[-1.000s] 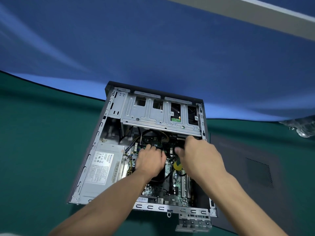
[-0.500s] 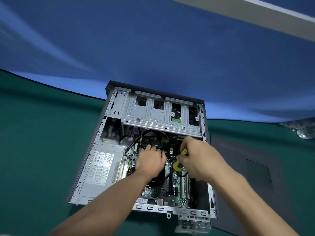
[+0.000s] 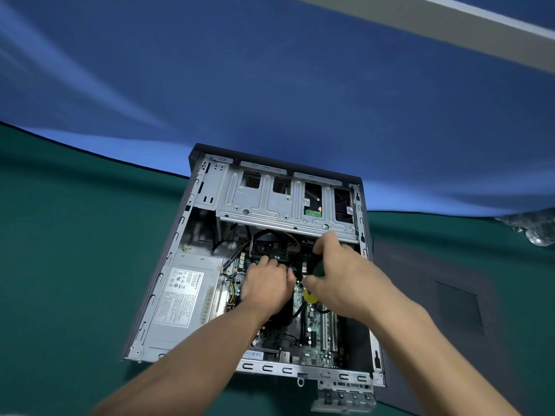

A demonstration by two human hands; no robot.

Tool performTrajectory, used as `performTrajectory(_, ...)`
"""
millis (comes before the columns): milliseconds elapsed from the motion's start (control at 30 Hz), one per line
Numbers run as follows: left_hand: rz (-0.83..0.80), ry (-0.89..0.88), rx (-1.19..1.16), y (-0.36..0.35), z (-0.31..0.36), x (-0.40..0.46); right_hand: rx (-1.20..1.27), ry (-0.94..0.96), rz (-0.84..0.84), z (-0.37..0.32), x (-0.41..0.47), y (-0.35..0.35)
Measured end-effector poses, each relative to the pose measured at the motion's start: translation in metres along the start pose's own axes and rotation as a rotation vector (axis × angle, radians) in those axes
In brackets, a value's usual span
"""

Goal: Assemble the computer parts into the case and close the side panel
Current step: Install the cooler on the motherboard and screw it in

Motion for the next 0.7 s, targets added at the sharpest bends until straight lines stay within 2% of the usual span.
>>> performTrajectory(33,0.000,0.001,0.003,0.000,0.000,0.000,0.004,0.017,-0.010,-0.002,-0.001,-0.001)
performTrajectory(167,0.026,-0.002,0.026,0.002,0.000,-0.002,-0.172,-0.017,0.148,0.007,0.001,0.011)
performTrajectory(300,0.028,-0.005,0.014,0.001,0.000,-0.001,-0.024,-0.012,-0.058,0.011,-0.002,0.001)
performTrajectory(433,0.027,-0.011,0.017,0.001,0.000,-0.002,-0.186,-0.058,0.106,0.018,-0.002,0.012)
performTrajectory(467,0.027,-0.009,0.013,0.001,0.000,-0.002,-0.201,-0.066,0.102,0.019,-0.002,0.012)
performTrajectory(600,0.026,-0.002,0.009,0.001,0.000,0.000,0.049,-0.029,-0.101,0.010,-0.003,-0.001)
performTrajectory(700,0.026,-0.011,0.024,0.000,0.000,-0.001,0.062,-0.024,-0.053,0.008,-0.002,-0.002)
Point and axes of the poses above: each hand's wrist, its own x-axis towards the middle knuckle, its own y-axis out of the back of the hand, z = x × y, the point moved 8 cm from there along x, towards the middle knuckle, and after that the axes turned 11 degrees about z, right-handed, at the moved point
